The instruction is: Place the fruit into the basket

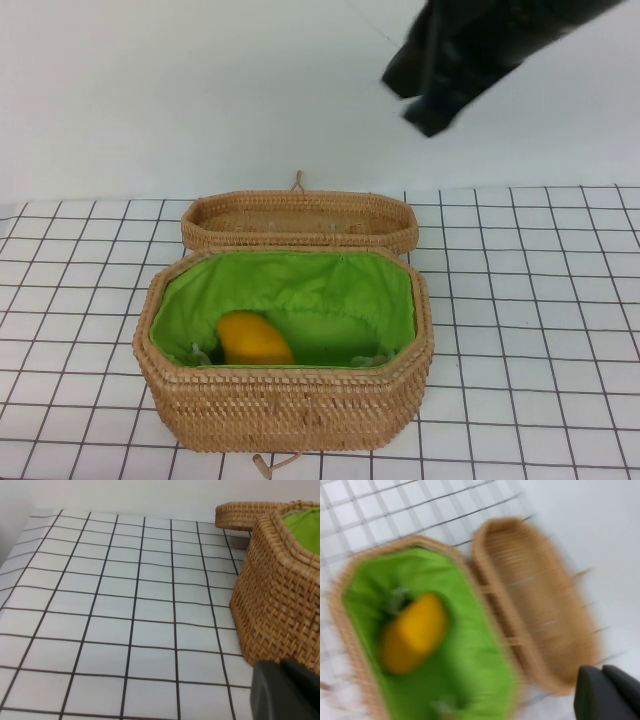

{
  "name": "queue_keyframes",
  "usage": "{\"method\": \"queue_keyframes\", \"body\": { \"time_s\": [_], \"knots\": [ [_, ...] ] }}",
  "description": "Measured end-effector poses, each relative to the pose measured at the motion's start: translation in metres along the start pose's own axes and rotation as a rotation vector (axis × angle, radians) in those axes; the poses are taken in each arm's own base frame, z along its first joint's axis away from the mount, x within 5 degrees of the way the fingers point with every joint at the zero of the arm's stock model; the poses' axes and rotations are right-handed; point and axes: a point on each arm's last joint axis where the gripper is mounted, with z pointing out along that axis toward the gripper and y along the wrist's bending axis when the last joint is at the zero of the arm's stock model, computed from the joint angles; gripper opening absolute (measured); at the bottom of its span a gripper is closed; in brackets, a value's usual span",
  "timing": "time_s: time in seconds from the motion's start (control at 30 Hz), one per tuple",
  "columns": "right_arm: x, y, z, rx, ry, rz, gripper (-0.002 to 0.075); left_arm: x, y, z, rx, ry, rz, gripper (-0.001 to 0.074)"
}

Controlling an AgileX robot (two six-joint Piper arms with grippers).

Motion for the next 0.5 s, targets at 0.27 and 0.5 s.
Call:
{"method": "queue_keyframes", "body": {
  "time_s": [0.27,0.5],
  "knots": [
    [0.05,-0.006,-0.058,0.232,-0.067,0.044,-0.0002,0.0,0.0,0.0,0.0,0.0,0.0,0.0001],
    [0.113,-0.02,-0.111,0.437,-0.26,0.514,-0.0002,0.0,0.0,0.0,0.0,0.0,0.0,0.0001]
  ]
}}
